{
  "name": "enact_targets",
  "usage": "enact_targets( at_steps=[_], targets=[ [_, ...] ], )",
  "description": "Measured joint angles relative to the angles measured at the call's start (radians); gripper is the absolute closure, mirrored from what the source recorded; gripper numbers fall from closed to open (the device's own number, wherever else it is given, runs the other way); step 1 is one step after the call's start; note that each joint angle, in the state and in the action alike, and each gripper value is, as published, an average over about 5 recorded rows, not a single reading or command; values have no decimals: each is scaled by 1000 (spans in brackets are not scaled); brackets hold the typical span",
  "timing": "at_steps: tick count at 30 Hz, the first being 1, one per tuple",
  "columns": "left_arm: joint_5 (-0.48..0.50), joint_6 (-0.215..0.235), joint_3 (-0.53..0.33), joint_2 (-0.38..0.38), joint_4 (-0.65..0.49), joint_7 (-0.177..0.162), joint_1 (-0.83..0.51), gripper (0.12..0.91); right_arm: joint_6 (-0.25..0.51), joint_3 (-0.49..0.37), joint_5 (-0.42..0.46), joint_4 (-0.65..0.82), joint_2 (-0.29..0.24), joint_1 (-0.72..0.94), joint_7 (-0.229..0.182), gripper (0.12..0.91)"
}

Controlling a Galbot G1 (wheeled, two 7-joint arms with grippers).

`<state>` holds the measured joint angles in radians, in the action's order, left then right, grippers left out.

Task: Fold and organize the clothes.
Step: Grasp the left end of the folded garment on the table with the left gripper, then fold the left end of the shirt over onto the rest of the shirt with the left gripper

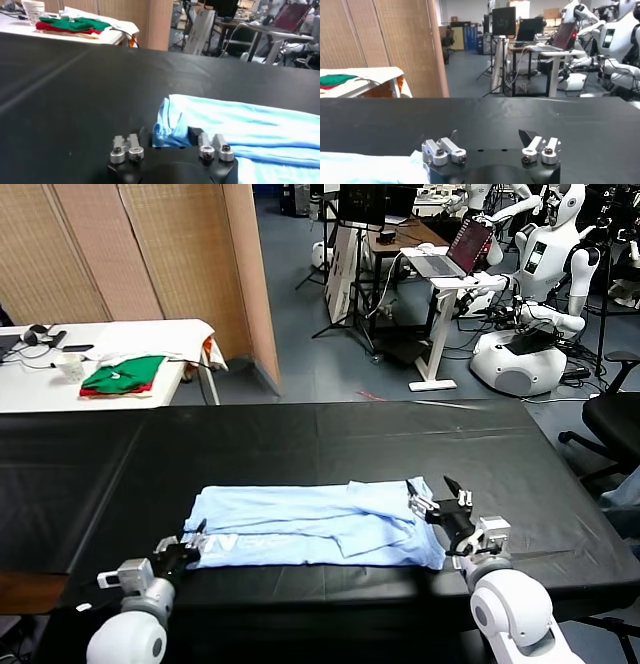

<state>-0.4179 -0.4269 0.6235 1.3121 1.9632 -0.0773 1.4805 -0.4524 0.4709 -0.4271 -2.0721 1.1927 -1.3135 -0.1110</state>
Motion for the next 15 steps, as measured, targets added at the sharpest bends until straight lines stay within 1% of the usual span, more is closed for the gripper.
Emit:
enact_targets(
  at_steps=[1, 2, 3, 5, 9, 12, 15],
  targets=[
    [0, -2, -2, 0, 1, 2, 1, 742, 1, 0, 0, 0, 0, 0, 0, 118],
    [-1, -4, -4, 0, 3, 4, 1, 780, 1, 0, 0, -1, 0, -1, 1, 118],
    [-4, -8, -6, 0, 3, 6, 0, 801, 2, -1, 0, -2, 0, -1, 1, 118],
    [-13, -18, -7, 0, 3, 6, -5, 820, 4, -1, 1, -5, 0, -3, 2, 118],
    [-12, -37, -4, -9, 11, 4, -10, 833, 8, 1, 1, -11, 1, -8, 3, 118],
    [41, -34, 3, -24, 25, 10, -1, 833, 13, 6, 1, -15, 1, -14, 3, 118],
    [133, -5, 18, -47, 44, 19, 15, 833, 17, 12, 0, -21, 0, -21, 2, 118]
  ],
)
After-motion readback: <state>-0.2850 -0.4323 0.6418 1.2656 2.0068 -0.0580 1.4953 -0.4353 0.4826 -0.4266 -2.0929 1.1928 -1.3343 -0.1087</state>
